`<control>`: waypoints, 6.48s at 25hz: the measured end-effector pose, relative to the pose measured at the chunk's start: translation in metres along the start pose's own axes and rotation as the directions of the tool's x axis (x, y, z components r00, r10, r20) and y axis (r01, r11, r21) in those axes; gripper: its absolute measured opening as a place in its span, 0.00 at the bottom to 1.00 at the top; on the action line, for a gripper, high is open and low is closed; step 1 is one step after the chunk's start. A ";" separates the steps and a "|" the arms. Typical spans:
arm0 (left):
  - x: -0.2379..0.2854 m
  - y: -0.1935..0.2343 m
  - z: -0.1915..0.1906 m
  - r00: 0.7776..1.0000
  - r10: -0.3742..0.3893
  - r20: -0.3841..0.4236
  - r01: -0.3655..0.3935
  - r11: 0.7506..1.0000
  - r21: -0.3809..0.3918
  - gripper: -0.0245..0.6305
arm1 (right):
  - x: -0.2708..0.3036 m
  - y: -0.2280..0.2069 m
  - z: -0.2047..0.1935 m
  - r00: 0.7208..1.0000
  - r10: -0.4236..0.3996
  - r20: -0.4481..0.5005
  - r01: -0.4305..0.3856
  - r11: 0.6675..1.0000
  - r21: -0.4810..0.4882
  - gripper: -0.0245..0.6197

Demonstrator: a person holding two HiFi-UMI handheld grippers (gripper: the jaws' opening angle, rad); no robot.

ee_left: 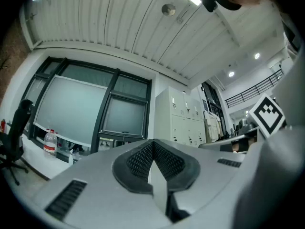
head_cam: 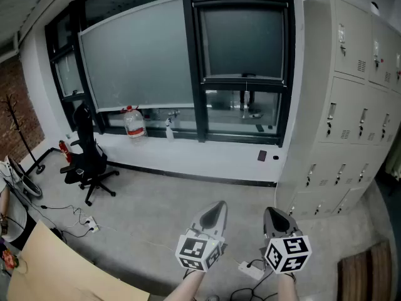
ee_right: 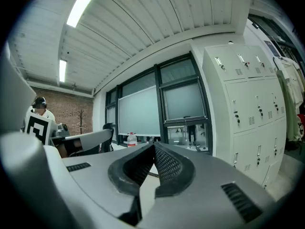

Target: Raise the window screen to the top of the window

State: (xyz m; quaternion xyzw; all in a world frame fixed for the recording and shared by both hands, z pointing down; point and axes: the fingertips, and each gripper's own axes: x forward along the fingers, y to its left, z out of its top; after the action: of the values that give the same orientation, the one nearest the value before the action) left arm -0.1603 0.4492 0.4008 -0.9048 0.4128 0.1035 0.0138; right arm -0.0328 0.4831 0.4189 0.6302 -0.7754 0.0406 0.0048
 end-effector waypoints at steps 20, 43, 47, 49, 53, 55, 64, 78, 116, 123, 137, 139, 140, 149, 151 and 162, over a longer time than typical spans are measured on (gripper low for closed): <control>0.003 -0.025 -0.022 0.999 0.022 -0.039 -0.022 1.000 -0.011 0.04 | -0.020 -0.005 -0.016 0.988 0.151 -0.023 -0.149 0.987 0.064 0.05; 0.152 0.103 -0.103 0.989 0.123 -0.085 -0.125 0.992 -0.010 0.04 | 0.167 -0.107 -0.033 0.999 0.032 0.012 -0.033 0.998 0.054 0.05; 0.212 0.174 -0.092 0.991 0.122 -0.049 -0.124 0.992 -0.035 0.04 | 0.260 -0.112 -0.011 0.999 0.027 0.016 -0.028 0.999 0.019 0.05; 0.239 0.204 -0.095 0.993 0.109 -0.051 -0.111 0.993 -0.033 0.04 | 0.298 -0.116 -0.005 1.000 0.016 0.009 -0.016 1.000 -0.021 0.05; 0.290 0.251 -0.102 0.992 0.099 -0.074 -0.100 0.995 -0.012 0.04 | 0.354 -0.136 -0.003 1.000 -0.023 0.002 0.023 1.000 0.008 0.05; 0.316 0.264 -0.102 0.993 0.088 -0.073 -0.089 0.996 -0.006 0.04 | 0.376 -0.152 -0.002 0.999 -0.046 0.002 0.046 0.999 0.029 0.05; 0.457 0.321 -0.169 0.988 0.040 -0.149 -0.042 0.999 -0.013 0.04 | 0.517 -0.237 -0.015 0.997 -0.071 -0.013 0.071 0.996 0.058 0.05; 0.707 0.426 -0.171 0.991 0.082 -0.109 -0.080 0.997 0.019 0.04 | 0.738 -0.381 0.035 0.997 -0.073 0.011 0.072 0.996 0.050 0.05; 1.105 0.586 -0.197 0.787 0.181 -0.590 0.536 0.272 0.799 0.13 | 1.112 -0.589 0.113 0.861 -0.219 -0.460 -0.432 0.163 -0.887 0.08; 1.106 0.588 -0.195 0.772 0.238 -0.590 0.541 0.241 0.806 0.13 | 1.112 -0.590 0.111 0.820 -0.293 -0.491 -0.469 0.148 -0.871 0.08; 1.106 0.589 -0.205 0.492 0.223 -0.841 0.787 0.300 0.540 0.07 | 1.115 -0.583 0.112 0.648 -0.256 -0.718 -0.670 0.258 -0.696 0.07; 1.104 0.589 -0.206 0.440 0.183 -0.879 0.819 0.319 0.477 0.07 | 1.114 -0.581 0.112 0.583 -0.218 -0.783 -0.729 0.286 -0.622 0.07; 1.103 0.589 -0.206 0.415 0.150 -0.897 0.831 0.340 0.441 0.07 | 1.114 -0.581 0.111 0.553 -0.206 -0.807 -0.751 0.296 -0.590 0.07; 1.102 0.586 -0.205 0.445 0.081 -0.892 0.806 0.398 0.438 0.07 | 1.111 -0.583 0.111 0.636 -0.161 -0.755 -0.696 0.304 -0.651 0.06; 1.105 0.586 -0.194 0.487 0.110 -0.866 0.785 0.378 0.490 0.07 | 1.110 -0.583 0.123 0.706 -0.171 -0.687 -0.637 0.268 -0.722 0.07; 1.156 0.584 -0.018 0.794 0.178 -0.581 0.541 0.227 0.809 0.07 | 1.116 -0.579 0.302 0.911 -0.246 -0.331 -0.321 0.083 -0.944 0.07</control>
State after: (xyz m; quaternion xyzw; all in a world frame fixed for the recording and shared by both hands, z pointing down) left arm 0.1419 -0.7980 0.2239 -0.7304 0.2533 -0.4452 0.4519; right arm 0.3171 -0.7454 0.2168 0.4122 -0.5900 -0.3639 0.5912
